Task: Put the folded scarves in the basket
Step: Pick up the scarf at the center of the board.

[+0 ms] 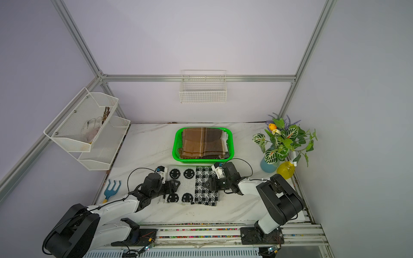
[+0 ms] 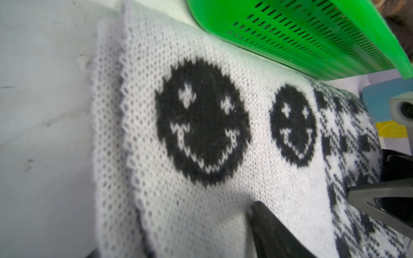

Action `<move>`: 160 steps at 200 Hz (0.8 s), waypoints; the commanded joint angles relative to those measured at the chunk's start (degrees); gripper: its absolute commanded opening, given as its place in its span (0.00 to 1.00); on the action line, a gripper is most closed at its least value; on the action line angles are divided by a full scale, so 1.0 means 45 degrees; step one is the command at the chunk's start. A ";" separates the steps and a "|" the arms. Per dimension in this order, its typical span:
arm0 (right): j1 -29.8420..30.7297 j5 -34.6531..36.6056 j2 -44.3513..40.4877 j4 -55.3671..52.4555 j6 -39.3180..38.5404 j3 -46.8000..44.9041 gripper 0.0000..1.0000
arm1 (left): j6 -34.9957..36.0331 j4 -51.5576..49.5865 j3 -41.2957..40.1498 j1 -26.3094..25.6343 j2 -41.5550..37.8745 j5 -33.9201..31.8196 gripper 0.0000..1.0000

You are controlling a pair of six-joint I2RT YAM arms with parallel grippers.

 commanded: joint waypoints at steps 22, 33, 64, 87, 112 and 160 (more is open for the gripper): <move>0.0662 0.0215 0.0240 -0.0569 0.0199 -0.0351 0.52 | -0.0194 0.1131 -0.0328 0.0025 0.1442 0.1708 0.69; 0.0711 0.0188 0.0269 -0.0537 0.0207 -0.0310 0.47 | -0.0233 0.1383 -0.0353 0.0025 0.1622 0.1907 0.60; 0.0738 -0.0112 0.0513 -0.0344 0.0159 -0.0070 0.26 | -0.0367 0.2283 -0.0436 0.0025 0.2088 0.2760 0.29; 0.0760 -0.0310 0.0374 -0.0243 0.0142 -0.0006 0.00 | -0.0401 0.2468 -0.0438 0.0013 0.1884 0.3198 0.06; 0.0964 -0.0002 -0.0416 -0.0678 0.0039 0.0057 0.00 | -0.0451 0.1580 -0.0124 -0.0134 0.0726 0.3309 0.00; 0.1023 0.0583 -0.3133 -0.2981 -0.0485 0.1033 0.00 | 0.0442 -0.2952 0.2533 -0.0483 -0.2295 0.2394 0.00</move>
